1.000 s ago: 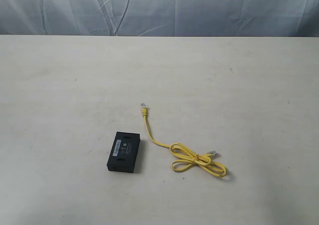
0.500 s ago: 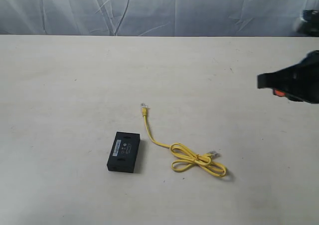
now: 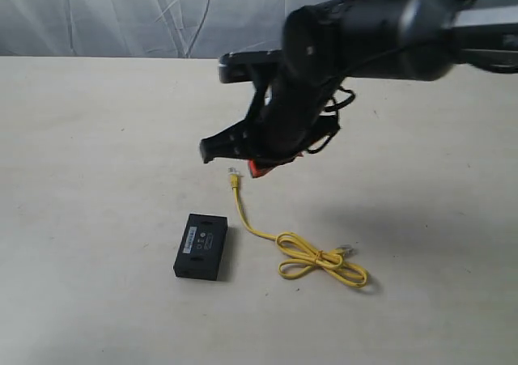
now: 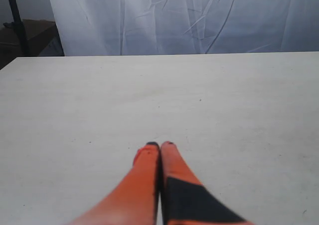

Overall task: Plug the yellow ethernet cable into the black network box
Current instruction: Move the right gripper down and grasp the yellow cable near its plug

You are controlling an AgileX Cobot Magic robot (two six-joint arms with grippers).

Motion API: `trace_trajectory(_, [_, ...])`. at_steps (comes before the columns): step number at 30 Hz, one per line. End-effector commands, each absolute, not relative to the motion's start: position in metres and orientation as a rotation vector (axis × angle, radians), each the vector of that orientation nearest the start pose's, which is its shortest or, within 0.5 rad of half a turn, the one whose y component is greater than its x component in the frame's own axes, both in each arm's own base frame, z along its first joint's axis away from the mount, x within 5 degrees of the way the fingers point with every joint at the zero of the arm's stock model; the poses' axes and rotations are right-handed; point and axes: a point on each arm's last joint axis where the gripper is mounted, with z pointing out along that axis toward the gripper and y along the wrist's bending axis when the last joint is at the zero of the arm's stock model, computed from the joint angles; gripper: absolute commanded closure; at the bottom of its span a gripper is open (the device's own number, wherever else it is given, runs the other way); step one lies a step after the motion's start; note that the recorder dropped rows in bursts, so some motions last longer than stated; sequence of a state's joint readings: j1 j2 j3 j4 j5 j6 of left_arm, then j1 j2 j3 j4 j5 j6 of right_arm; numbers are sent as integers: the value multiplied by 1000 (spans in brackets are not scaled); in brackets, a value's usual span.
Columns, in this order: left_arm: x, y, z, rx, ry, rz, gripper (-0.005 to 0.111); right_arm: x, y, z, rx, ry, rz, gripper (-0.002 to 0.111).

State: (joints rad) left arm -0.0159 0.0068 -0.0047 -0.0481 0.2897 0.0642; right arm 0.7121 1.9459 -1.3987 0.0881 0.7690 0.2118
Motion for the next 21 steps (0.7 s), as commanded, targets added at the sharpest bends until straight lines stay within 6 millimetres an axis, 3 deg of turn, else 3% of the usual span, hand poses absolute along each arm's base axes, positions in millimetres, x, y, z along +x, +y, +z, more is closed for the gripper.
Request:
trace_trajectory(1, [55, -2, 187, 32, 1768, -12, 107, 318, 297, 174, -655, 2827, 237, 109])
trace_trajectory(10, [55, -2, 187, 32, 1768, -12, 107, 330, 307, 148, -566, 2874, 206, 109])
trace_trajectory(12, [55, -2, 187, 32, 1768, -12, 107, 330, 307, 146, -569, 2877, 198, 103])
trace_trajectory(16, [55, -2, 187, 32, 1768, -12, 107, 331, 307, 142, -551, 2881, 186, 75])
trace_trajectory(21, [55, -2, 187, 32, 1768, -12, 107, 332, 307, 125, -557, 2905, 156, 74])
